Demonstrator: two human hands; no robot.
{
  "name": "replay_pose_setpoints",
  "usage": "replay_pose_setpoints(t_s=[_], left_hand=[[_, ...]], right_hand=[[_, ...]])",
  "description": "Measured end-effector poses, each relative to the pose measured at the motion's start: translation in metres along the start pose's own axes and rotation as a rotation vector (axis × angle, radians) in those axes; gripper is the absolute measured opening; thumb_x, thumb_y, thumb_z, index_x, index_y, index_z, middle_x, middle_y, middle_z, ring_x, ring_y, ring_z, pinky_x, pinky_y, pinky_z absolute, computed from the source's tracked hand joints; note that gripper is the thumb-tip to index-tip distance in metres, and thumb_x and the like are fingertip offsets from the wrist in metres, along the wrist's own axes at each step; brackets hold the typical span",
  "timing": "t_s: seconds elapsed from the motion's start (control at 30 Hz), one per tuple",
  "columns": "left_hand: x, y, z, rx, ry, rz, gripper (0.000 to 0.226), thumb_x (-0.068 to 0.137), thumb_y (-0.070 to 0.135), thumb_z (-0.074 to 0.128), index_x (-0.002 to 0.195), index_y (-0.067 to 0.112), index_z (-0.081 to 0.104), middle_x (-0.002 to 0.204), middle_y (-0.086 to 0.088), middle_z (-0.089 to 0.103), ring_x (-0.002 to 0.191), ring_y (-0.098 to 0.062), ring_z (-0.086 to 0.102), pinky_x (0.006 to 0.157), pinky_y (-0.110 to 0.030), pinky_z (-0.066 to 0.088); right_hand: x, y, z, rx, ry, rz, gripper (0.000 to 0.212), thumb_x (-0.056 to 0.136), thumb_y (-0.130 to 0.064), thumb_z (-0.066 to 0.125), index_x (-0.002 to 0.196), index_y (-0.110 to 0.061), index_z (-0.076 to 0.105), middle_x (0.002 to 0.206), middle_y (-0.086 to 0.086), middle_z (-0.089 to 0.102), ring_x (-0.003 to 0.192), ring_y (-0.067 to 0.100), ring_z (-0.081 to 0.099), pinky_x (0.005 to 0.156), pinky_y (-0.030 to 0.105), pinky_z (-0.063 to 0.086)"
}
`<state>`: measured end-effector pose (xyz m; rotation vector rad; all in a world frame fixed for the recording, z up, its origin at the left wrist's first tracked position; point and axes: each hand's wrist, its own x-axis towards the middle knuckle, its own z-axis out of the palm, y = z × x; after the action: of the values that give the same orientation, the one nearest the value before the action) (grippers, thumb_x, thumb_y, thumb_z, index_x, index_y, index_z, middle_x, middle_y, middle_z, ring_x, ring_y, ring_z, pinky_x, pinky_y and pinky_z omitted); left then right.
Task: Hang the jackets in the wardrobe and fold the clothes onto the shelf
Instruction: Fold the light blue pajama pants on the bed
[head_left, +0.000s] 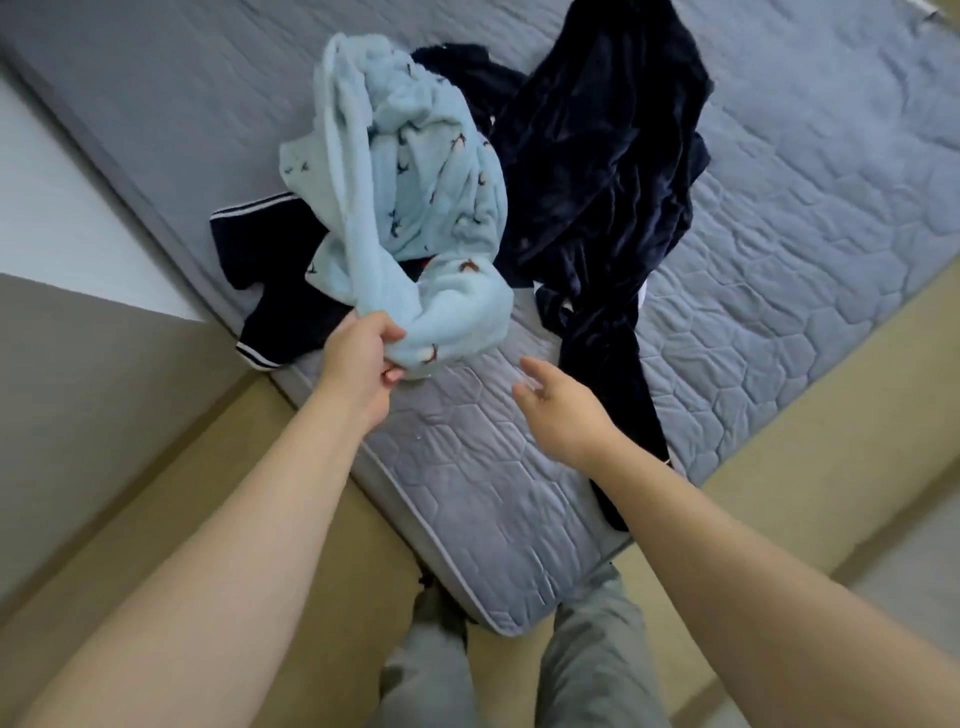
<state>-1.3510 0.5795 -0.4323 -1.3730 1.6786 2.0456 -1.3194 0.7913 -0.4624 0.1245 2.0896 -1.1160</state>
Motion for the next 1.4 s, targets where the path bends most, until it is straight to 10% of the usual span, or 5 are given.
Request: replay_pose_setpoints(t_s=[0.2, 0.47, 0.8, 1.0, 1.4], left_hand=[[-0.097, 0.050, -0.067, 0.229, -0.097, 0.214, 0.016, 0.081, 0.003, 0.068, 0.087, 0.017, 0.071, 0.090, -0.007, 0.073, 0.081, -0.022, 0.066, 0.070, -0.033, 0.049], [-0.179, 0.124, -0.133, 0.060, -0.344, 0.259, 0.016, 0.050, 0.005, 0.050, 0.064, 0.012, 0.052, 0.065, -0.005, 0.049, 0.063, -0.023, 0.049, 0.056, -0.026, 0.036], [-0.223, 0.125, -0.213, -0.170, -0.822, -0.042, 0.062, 0.077, 0.037, 0.067, 0.127, 0.000, 0.064, 0.127, -0.023, 0.061, 0.117, -0.036, 0.059, 0.109, -0.044, 0.044], [-0.207, 0.101, -0.253, -0.062, -0.773, -0.179, 0.041, 0.097, 0.039, 0.056, 0.123, 0.007, 0.057, 0.110, -0.014, 0.061, 0.110, -0.026, 0.056, 0.108, -0.037, 0.041], [-0.190, 0.148, -0.232, -0.269, -0.627, -0.060, 0.075, 0.094, 0.067, 0.044, 0.127, 0.003, 0.063, 0.124, -0.026, 0.065, 0.111, -0.036, 0.064, 0.096, -0.045, 0.050]], right_hand=[[-0.078, -0.076, 0.036, -0.049, 0.078, -0.051, 0.051, 0.100, -0.038, 0.048, 0.149, -0.026, 0.040, 0.142, 0.000, 0.055, 0.121, 0.020, 0.057, 0.091, 0.030, 0.044], [-0.139, -0.155, 0.083, 0.262, 0.255, -0.010, 0.046, 0.102, -0.040, 0.040, 0.115, -0.002, 0.060, 0.087, 0.007, 0.061, 0.078, 0.017, 0.055, 0.077, 0.038, 0.050], [-0.167, -0.213, 0.116, 1.129, -0.123, 0.160, 0.084, 0.090, -0.078, 0.038, 0.128, -0.010, 0.065, 0.127, 0.019, 0.066, 0.120, 0.035, 0.062, 0.111, 0.045, 0.042], [-0.186, -0.236, 0.142, 0.917, -0.072, 0.242, 0.037, 0.083, -0.015, 0.060, 0.117, -0.002, 0.063, 0.118, 0.018, 0.067, 0.109, 0.034, 0.066, 0.105, 0.047, 0.047], [-0.256, -0.309, 0.099, 0.500, -0.256, -0.225, 0.042, 0.064, -0.010, 0.070, 0.104, 0.000, 0.069, 0.098, 0.023, 0.069, 0.079, 0.035, 0.069, 0.068, 0.041, 0.057]])
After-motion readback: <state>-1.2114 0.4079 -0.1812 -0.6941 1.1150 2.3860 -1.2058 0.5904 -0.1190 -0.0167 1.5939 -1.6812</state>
